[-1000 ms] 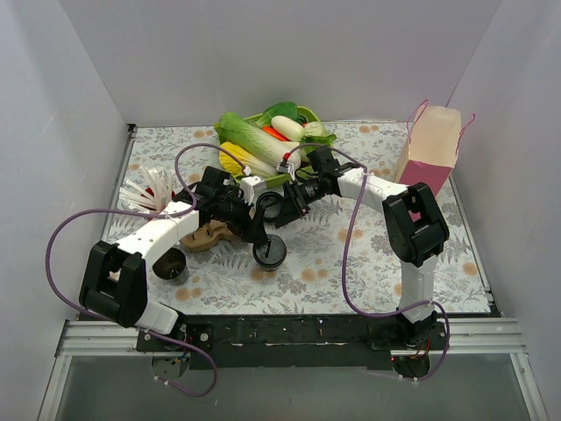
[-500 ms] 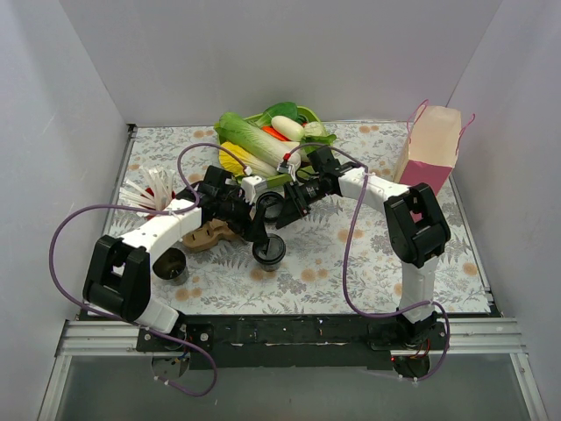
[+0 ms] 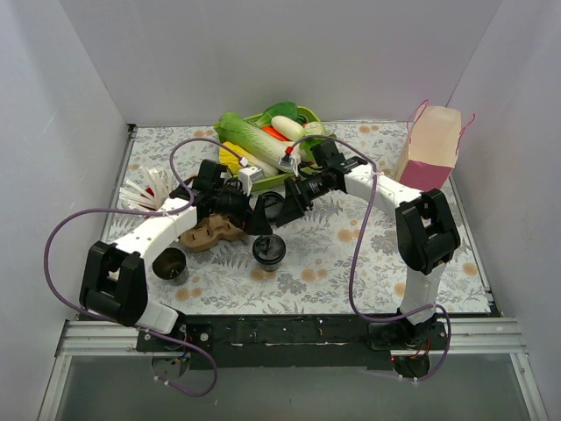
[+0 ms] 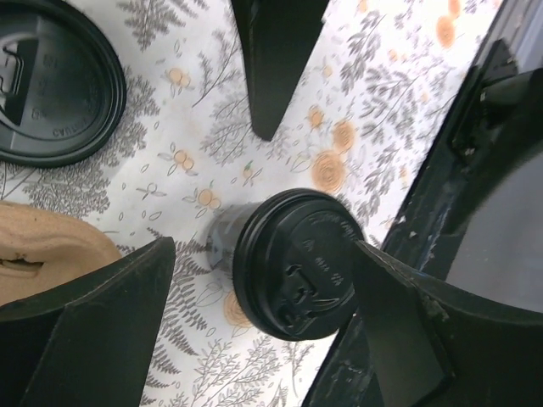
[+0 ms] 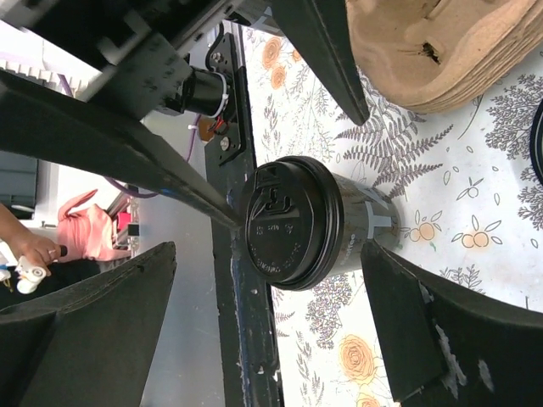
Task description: Pack the takeout coffee
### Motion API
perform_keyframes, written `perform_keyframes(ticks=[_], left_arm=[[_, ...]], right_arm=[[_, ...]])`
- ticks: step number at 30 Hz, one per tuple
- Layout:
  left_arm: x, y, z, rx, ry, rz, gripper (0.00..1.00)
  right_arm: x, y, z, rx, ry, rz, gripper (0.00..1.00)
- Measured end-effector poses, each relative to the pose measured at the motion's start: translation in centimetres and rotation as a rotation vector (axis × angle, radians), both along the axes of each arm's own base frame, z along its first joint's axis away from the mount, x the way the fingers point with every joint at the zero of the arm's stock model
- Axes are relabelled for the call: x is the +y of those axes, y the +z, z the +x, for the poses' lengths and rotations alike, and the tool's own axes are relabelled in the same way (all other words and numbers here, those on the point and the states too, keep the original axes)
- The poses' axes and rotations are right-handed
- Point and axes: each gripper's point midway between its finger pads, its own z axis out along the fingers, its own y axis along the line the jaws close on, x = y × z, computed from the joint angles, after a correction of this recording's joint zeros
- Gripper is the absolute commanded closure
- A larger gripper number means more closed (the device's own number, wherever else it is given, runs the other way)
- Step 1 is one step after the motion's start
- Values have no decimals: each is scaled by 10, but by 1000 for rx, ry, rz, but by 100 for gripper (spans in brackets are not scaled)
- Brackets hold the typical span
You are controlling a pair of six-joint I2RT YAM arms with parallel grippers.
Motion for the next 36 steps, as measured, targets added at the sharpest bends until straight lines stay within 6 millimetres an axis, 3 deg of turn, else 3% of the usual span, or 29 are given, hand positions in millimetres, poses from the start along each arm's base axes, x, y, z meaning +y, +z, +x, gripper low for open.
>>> perform_keyframes(ticks=[5,8,12,16,21,29,36], left_arm=[[-2,29,0,-10,34,-61,13],[4,33,-8,41,77,-88,13],[14,18,-29,176,143,-111,12],[17,0,-50,321,197,-116,12],[16,-4,-53,409,249,-156,14],[23,-28,-69,607,354,-213,17],[19,-33,-79,695,367,-289,19]], right_arm=[[-3,1,-7,22,12,12,2],[-7,-8,-19,82,26,13,2],[-13,-22,-32,169,30,-4,3],[-10,-26,-31,196,40,13,3],[-8,-33,-28,221,39,14,5],[-5,-44,-27,253,34,-1,10],[-3,-57,-32,294,37,-22,17]])
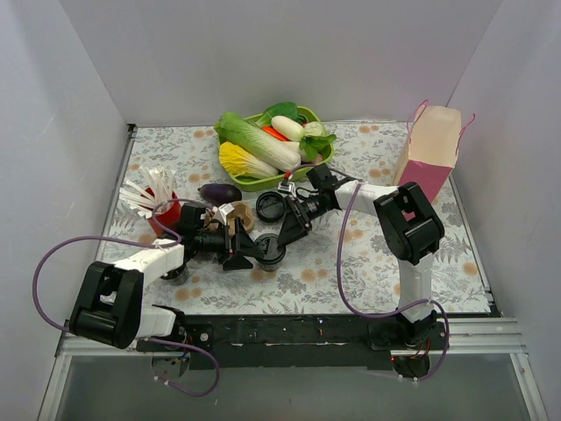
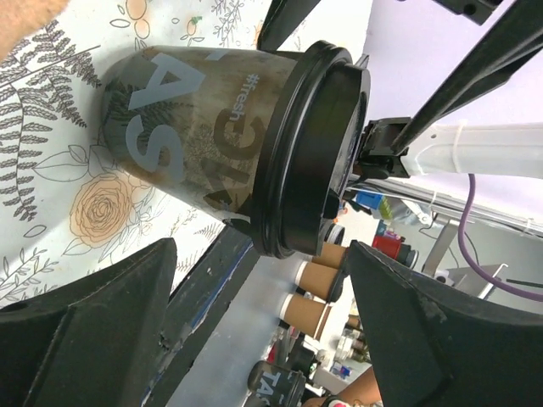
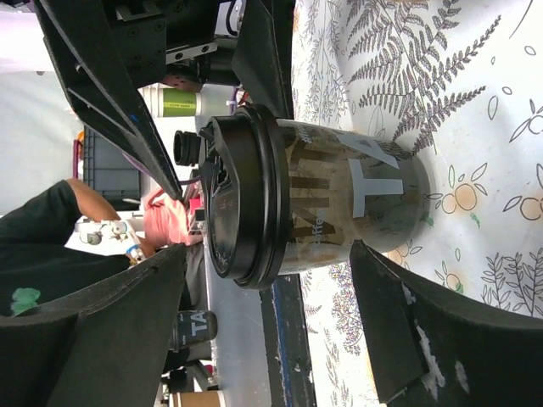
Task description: Pack the takeout coffee
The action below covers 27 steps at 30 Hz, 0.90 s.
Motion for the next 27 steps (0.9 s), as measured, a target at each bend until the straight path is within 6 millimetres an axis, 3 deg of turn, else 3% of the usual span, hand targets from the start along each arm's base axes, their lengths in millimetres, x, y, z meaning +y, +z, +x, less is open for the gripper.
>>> perform_keyframes(ticks=[11,23,27], left_arm=[[-3,-5,-3,19,45,-73,25],[3,-14,1,54,88,-63,32],[4,-13,2,45,84,-67,30]], right_arm=[[3,-21,-11,102,17,-28,35],[4,-20,-15,168,18,-32,37],[5,-19,-15,171,17,-32,37]])
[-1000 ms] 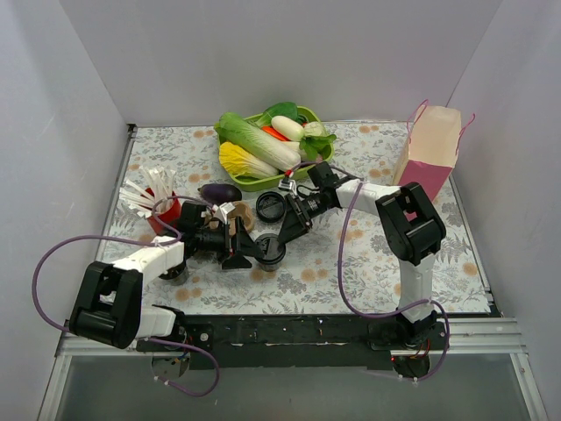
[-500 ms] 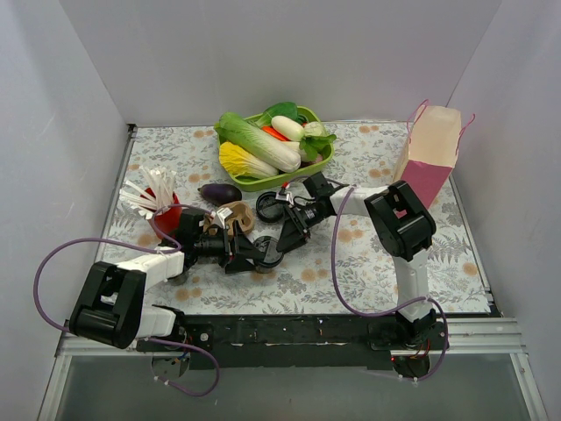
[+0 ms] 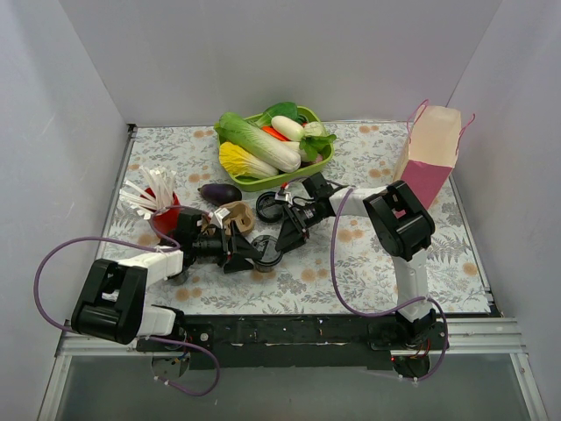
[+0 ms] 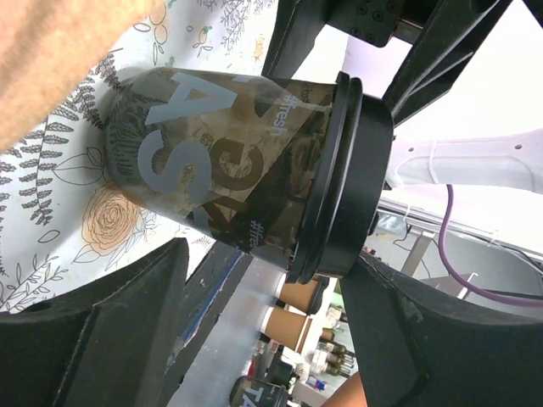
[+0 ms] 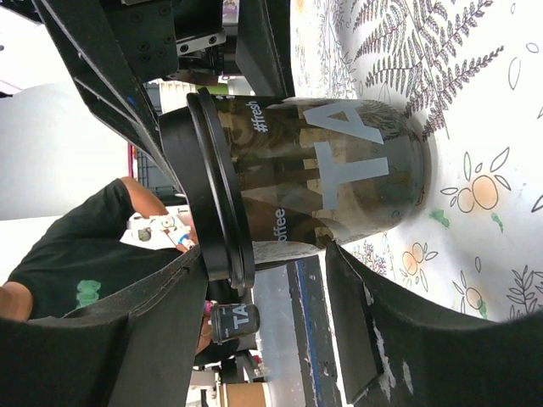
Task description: Pack the takeout coffee
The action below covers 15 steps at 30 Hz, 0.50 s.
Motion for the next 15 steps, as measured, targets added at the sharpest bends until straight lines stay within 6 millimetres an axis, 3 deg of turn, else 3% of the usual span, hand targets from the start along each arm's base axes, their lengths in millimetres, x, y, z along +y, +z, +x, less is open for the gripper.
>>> perform_keyframes(ticks=[15], left_arm=[[0,2,24,-140,-8,47,32]], right_arm=[[-3,-1,-4,29,-9,-23,36]])
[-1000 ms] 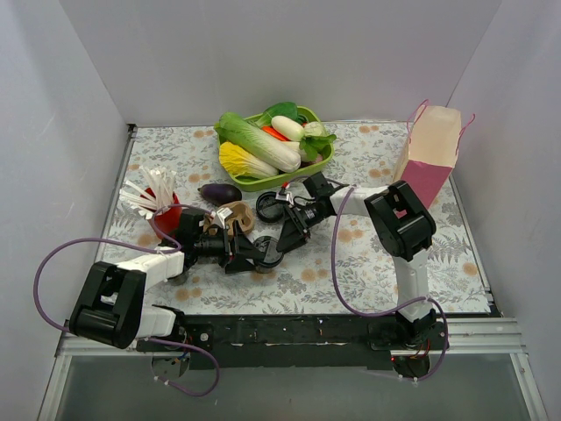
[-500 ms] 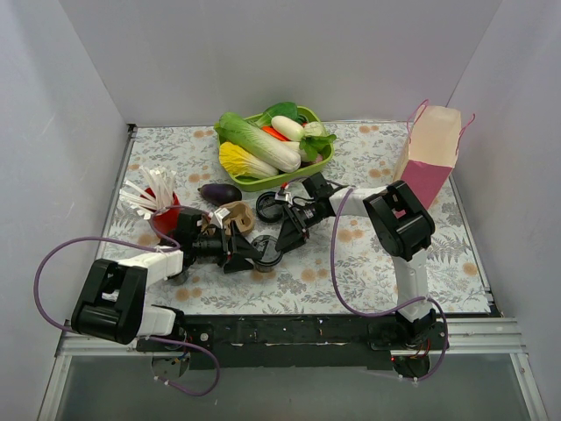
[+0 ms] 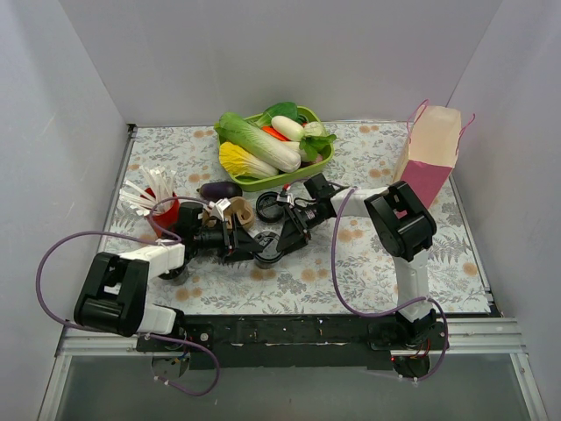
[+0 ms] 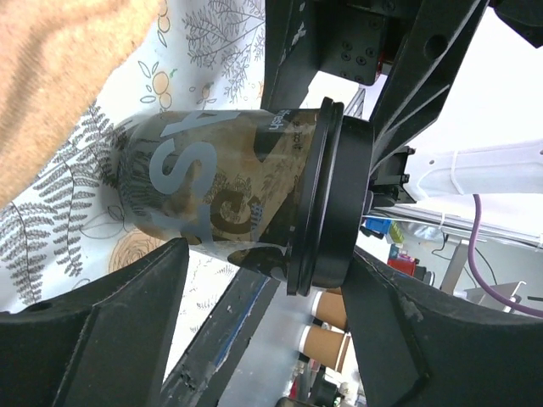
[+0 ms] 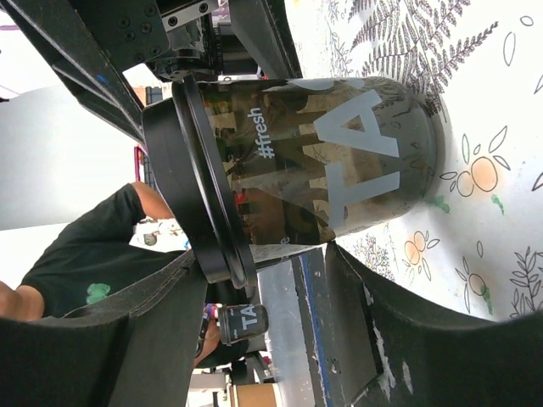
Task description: Pack the takeout coffee
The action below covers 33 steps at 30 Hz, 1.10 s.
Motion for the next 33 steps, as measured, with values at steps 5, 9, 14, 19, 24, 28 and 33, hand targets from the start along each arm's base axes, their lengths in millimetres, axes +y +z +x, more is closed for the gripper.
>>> perform_keyframes(ticks=[5,9,14,19,24,28,33], left_arm=[[-2,-2,6,-23,-5,-14,33],[-1,-5,7,-21,-6,-11,34],[-1,-8,8,-32,-12,-6,34],[0,-10,7,-39,-20,-1,34],[-1,-9,9,-39,-23,0,35],[-3,-8,13,-28,-26,-6,36],[-6,-4,14,7,-39,-35,37]], right_arm=[[0,1,1,-21,-1,-1,23],[5,4,11,-104,-1,7,19],[15,16,33,-221,-15,34,19],[21,21,44,-261,-22,43,19],[22,17,46,-249,-25,33,24],[22,10,47,-231,-30,13,30],[17,6,43,-168,-41,-2,39]])
